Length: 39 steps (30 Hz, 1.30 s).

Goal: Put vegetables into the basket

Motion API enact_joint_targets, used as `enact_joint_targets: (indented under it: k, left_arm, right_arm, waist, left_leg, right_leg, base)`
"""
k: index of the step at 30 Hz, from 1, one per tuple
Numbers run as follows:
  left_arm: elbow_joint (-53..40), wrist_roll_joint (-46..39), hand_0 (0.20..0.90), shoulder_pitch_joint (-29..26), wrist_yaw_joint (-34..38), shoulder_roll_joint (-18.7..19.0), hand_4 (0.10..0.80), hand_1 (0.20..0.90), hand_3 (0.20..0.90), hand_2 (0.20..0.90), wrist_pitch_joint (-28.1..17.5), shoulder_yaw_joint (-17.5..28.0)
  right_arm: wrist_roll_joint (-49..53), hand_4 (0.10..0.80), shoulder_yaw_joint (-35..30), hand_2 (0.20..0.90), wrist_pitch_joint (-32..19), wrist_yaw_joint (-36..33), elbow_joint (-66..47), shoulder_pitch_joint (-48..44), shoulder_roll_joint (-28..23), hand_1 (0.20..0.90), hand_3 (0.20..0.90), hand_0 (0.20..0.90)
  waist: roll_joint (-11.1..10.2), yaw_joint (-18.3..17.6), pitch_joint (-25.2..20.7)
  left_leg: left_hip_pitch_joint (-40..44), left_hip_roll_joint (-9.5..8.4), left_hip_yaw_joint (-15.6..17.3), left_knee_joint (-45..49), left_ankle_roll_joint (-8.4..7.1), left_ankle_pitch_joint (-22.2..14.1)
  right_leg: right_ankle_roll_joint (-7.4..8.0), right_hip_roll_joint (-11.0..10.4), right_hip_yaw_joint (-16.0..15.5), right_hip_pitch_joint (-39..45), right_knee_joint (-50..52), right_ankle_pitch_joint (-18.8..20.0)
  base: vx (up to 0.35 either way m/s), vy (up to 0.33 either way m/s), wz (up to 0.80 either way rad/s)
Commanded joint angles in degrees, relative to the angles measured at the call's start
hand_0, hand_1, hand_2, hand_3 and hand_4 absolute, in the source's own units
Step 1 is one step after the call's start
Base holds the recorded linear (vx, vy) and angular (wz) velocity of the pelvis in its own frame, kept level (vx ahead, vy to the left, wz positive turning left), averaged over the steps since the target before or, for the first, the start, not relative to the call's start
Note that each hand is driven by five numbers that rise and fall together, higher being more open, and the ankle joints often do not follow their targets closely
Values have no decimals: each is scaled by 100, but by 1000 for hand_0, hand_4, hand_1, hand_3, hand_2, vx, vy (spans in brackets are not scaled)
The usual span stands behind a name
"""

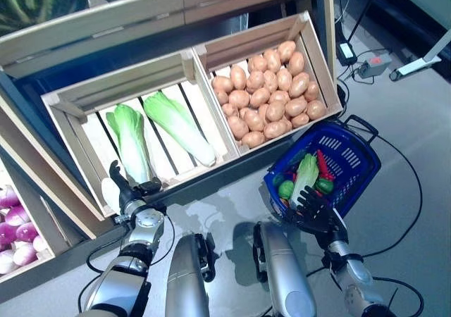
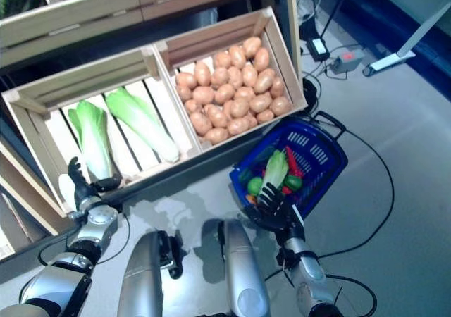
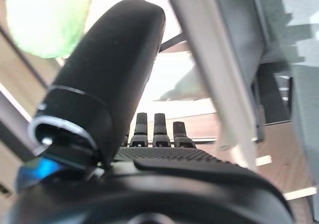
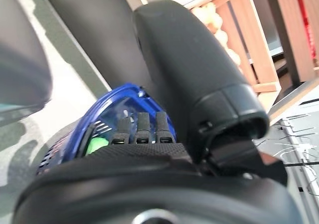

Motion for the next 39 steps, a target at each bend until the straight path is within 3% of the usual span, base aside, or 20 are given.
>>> enact_joint_targets:
  k: [1,6,12,23,24,25,30,39]
  left_arm:
    - [140,-157,900,-529,-1,721,800,900,900,900,-236,-24]
    - [146,-388,900,-929,-350,1115,800,900,900,900,-150,-77]
    - [454,-660,900,-1394,-283,1460,800,900,900,900,113,-151]
    - [577,-1026,900,-2018,-664,1911,800,900,900,900,519,-369]
    - [531,-1036,427,-2040,-674,1944,485,427,427,427,559,-369]
    - [510,-1058,300,-2048,-681,1957,400,300,300,300,566,-371]
    - [415,-1137,300,-1914,-696,1976,400,300,300,300,590,-295]
    - [245,-1198,300,-1370,-903,1886,400,300,300,300,582,-71]
  right_arm:
    - [-140,800,-36,900,-338,-77,-644,-179,-233,900,900,900]
    - [-58,800,-109,900,-339,-62,-735,-199,-410,900,900,900]
    - [22,800,-113,900,-392,44,-755,-266,-532,900,900,900]
    - [64,800,-148,900,-502,-175,-973,-208,-672,900,900,900]
    - [57,800,-168,900,-508,-199,-1021,-184,-672,900,900,900]
    - [52,800,-181,900,-506,-209,-1049,-171,-675,900,900,900]
    - [18,800,-233,900,-554,-187,-1149,-89,-645,900,900,900]
    - [-63,800,-302,900,-409,-155,-1323,-41,-612,900,900,900]
  waist:
    - [-68,9,-170]
    - [-124,-36,35]
    - [-140,-103,173]
    - [-139,-131,275]
    - [-135,-129,273]
    - [-134,-130,271]
    - [-116,-134,223]
    - [-25,-165,-150]
  left_leg:
    - [485,-60,169,577,612,-1040]
    - [-2,22,166,865,610,-1018]
    - [-352,121,174,1024,602,-1006]
    - [-920,182,72,1243,570,-1005]
    - [-938,175,62,1242,573,-1008]
    - [-941,171,55,1239,572,-1008]
    - [-761,159,52,1101,517,-984]
    - [314,95,216,295,409,-879]
  right_leg:
    - [-361,169,-247,224,-494,401]
    - [-351,234,-241,-246,-226,449]
    - [-347,264,-224,-605,-53,471]
    - [-339,285,-205,-1153,252,460]
    - [-336,278,-210,-1174,261,455]
    - [-335,278,-210,-1178,262,452]
    - [-319,258,-226,-1006,107,454]
    - [-282,131,-169,-59,-579,480]
  base:
    - [-48,12,-1]
    - [-44,7,-3]
    - [-10,2,-1]
    - [0,-1,1]
    - [4,-7,6]
    - [7,-10,9]
    - [31,-13,5]
    - [65,-3,5]
